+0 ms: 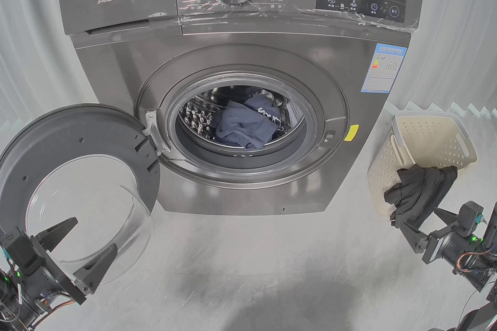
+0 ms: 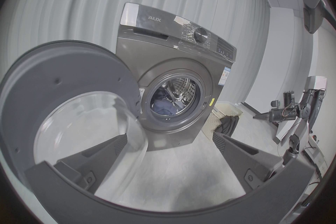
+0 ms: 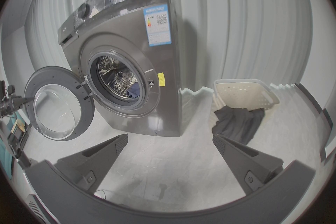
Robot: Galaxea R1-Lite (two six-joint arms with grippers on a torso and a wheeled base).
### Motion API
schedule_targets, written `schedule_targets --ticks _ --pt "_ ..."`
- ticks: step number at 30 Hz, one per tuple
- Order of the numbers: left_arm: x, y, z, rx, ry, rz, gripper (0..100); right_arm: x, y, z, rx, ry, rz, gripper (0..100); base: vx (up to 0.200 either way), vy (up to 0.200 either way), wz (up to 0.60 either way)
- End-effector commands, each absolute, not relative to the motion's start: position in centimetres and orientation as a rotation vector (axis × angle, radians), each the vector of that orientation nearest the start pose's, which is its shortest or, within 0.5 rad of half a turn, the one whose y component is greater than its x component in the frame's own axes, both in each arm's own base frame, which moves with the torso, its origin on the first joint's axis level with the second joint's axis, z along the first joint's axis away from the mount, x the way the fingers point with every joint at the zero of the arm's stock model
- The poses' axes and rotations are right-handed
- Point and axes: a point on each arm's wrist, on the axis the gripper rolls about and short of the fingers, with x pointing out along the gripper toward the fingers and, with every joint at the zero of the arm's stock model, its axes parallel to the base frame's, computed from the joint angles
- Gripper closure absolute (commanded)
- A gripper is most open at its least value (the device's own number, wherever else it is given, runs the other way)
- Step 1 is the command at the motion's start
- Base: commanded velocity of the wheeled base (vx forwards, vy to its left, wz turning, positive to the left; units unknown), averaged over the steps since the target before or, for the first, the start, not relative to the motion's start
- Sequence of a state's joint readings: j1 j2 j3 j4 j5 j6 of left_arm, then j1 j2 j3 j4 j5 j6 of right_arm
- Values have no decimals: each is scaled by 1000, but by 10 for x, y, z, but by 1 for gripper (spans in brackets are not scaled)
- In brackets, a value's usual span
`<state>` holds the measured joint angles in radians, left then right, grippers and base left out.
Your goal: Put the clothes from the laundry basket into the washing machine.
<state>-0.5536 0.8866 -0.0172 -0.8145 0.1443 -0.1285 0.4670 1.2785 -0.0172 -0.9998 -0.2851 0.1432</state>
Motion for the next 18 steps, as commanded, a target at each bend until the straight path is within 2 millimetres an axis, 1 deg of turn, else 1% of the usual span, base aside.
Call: schedule_targets --ticks 1,3,4,5,6,7,8,9,10,11,12,13,14,15,16,17,18 --pt "38 -15 135 -123 -6 -303 0 88 32 134 108 117 79 0 -200 0 0" --pt "33 -12 133 -127 -11 -293 0 84 28 135 114 105 58 0 -200 0 0" --pt "27 -8 130 -132 -19 -272 0 78 23 136 121 89 30 0 -200 0 0" --pt "27 -8 130 -132 -19 -272 0 78 23 136 121 89 30 0 0 0 0" --pt "20 -5 125 -135 -17 -249 0 67 16 136 122 68 1 0 0 0 0" --pt "17 -3 122 -136 -16 -241 0 62 13 134 119 66 -12 0 0 0 0" --pt "17 -3 122 -136 -16 -241 0 62 13 134 119 66 -12 0 0 0 0" --pt "12 -1 116 -142 0 -232 0 49 8 128 112 78 -35 0 0 0 0" --pt "10 -1 114 -145 9 -227 0 43 5 125 111 85 -46 0 0 0 0" --pt "10 -1 113 -146 13 -225 0 41 5 124 109 86 -47 0 -200 0 0" --pt "6 0 110 -146 17 -214 0 30 1 117 107 94 -63 0 -200 0 0" --pt "4 1 108 -149 14 -208 0 25 -1 115 105 91 -74 0 -200 0 0" --pt "4 1 108 -149 14 -208 0 25 -1 115 105 91 -74 0 -200 0 0" --pt "1 2 105 -149 12 -179 0 15 -4 109 90 79 -92 0 -200 0 0" --pt "-1 2 103 -149 11 -167 0 11 -4 107 89 68 -90 0 -200 0 0" --pt "-1 2 103 -147 12 -165 0 10 -4 107 88 67 -88 0 0 0 0" --pt "-6 2 97 -145 14 -151 0 3 -5 102 90 51 -70 0 0 0 0"
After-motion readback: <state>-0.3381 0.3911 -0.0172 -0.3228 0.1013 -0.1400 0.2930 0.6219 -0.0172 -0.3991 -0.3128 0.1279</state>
